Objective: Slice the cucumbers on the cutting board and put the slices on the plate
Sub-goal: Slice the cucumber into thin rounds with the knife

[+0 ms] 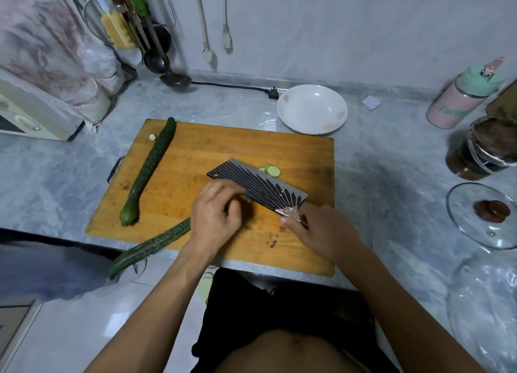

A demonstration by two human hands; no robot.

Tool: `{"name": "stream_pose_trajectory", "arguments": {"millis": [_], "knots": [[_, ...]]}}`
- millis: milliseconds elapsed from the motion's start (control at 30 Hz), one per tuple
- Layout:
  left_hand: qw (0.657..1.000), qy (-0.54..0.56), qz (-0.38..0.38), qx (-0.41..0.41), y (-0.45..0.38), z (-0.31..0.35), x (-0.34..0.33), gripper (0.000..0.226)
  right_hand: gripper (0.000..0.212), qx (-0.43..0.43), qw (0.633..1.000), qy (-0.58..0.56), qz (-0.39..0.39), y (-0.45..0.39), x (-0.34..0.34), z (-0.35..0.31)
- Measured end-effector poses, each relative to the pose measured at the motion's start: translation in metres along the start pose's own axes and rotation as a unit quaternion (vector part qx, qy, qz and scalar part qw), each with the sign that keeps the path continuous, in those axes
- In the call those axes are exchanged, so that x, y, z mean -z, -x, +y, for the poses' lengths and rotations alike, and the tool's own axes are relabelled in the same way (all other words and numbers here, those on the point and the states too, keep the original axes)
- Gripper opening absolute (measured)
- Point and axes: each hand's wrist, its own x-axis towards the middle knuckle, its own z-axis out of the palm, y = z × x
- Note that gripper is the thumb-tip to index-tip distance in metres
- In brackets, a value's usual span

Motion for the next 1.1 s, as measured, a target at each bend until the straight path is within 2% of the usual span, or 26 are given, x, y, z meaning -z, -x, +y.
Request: {"name": "stream_pose_trajectory", "arguments": {"millis": [67,133,167,233,333,367,434,534,600,767,900,1100], "knots": [[0.995,0.009,-0.093,-0.041,-0.011,0.006,-0.001,0.031,0.047,0.007,1.000,0.011,-0.003,0.000,-0.002,0.000],[0.992,0.023,-0.125,-0.016,-0.021,0.010,-0.001,0.034,0.049,0.015,1.000,0.011,0.001,0.002,-0.004,-0.001],[0.994,0.037,-0.102,0.011,-0.025,0.011,-0.001,0.034,0.050,0.011,1.000,-0.003,0.003,0.003,-0.006,-0.001],[0.995,0.066,-0.007,0.081,-0.027,0.011,0.004,0.030,0.052,-0.009,0.998,-0.064,0.009,0.008,-0.009,0.000],[0.980,0.056,0.111,0.153,-0.013,0.000,0.015,0.026,0.061,-0.035,0.989,-0.144,0.004,0.012,-0.010,-0.003],[0.978,0.041,0.121,0.165,-0.004,-0.009,0.017,0.026,0.065,-0.040,0.986,-0.163,-0.006,0.011,-0.010,-0.006],[0.980,0.017,0.081,0.180,0.014,-0.028,0.019,0.024,0.068,-0.051,0.979,-0.195,-0.029,0.009,-0.009,-0.015],[0.986,-0.038,-0.026,0.163,0.034,-0.050,0.014,0.020,0.068,-0.079,0.957,-0.268,-0.074,0.005,-0.004,-0.031],[0.985,-0.067,-0.054,0.149,0.041,-0.056,0.007,0.019,0.067,-0.105,0.939,-0.312,-0.097,0.003,-0.001,-0.041],[0.984,-0.111,-0.017,0.135,0.043,-0.058,-0.010,0.013,0.071,-0.079,0.948,-0.289,-0.110,0.002,0.002,-0.059],[0.989,-0.094,0.007,0.110,0.046,-0.059,-0.018,0.019,0.061,-0.052,0.961,-0.250,-0.106,0.009,-0.002,-0.067],[0.989,-0.123,0.008,0.083,0.047,-0.064,-0.021,0.025,0.058,-0.053,0.968,-0.213,-0.124,0.012,0.002,-0.072]]}}
